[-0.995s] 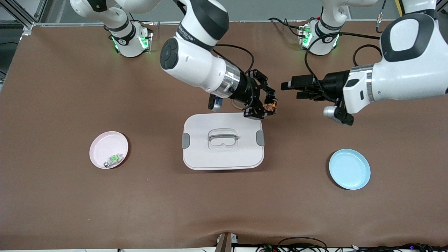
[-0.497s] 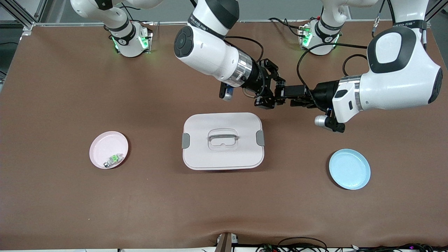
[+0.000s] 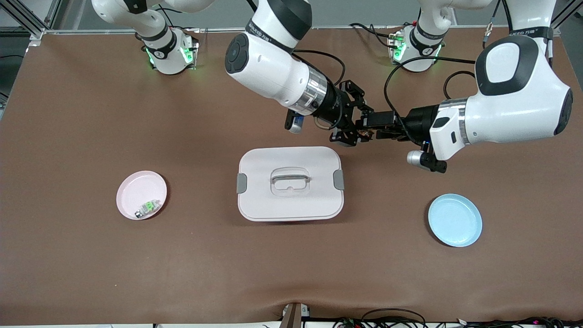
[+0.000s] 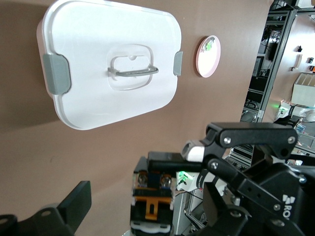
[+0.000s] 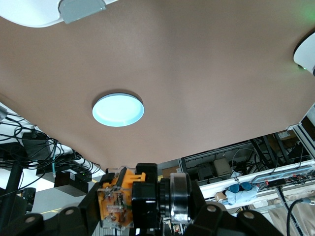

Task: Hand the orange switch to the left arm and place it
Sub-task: 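Grasp the switch with the left gripper beside the right gripper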

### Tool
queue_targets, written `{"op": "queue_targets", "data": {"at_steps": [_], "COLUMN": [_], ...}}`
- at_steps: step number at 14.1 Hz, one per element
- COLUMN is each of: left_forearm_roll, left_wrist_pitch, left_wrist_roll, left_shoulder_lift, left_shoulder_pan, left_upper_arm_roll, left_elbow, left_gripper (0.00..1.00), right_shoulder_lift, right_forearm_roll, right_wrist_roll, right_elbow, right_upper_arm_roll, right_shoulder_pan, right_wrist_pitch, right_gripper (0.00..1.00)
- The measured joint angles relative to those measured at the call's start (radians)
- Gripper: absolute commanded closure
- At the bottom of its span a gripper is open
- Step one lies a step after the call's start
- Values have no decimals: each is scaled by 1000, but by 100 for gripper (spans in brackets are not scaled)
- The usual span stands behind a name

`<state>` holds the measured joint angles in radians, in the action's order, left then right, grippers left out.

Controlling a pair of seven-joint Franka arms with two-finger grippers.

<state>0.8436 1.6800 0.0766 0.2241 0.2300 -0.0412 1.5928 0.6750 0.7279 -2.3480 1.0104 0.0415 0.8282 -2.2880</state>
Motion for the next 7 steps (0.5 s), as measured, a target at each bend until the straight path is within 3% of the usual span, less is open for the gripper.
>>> {"op": "queue_targets", "data": {"at_steps": [3,4,7], "left_forearm_roll": [0,0,0], "left_wrist_pitch": [-38,-45,-50], "left_wrist_roll": [3,3,4], "left_shoulder_lift": [0,0,0], "left_shoulder_pan": [0,0,-2], "left_upper_arm_roll": [3,4,5], "left_elbow": [0,0,0], "left_gripper": [0,8,58], "right_shoulder_lift": [7,8,11], "right_forearm_roll": [0,0,0], "right_wrist_roll": [0,0,0], "right_elbow": [-12,-15,-20], "right_upper_arm_roll": [0,0,0], "right_shoulder_pan": [0,0,0], "right_wrist_pitch": [-6,-9,-15], "right_gripper": [100,100,100]}}
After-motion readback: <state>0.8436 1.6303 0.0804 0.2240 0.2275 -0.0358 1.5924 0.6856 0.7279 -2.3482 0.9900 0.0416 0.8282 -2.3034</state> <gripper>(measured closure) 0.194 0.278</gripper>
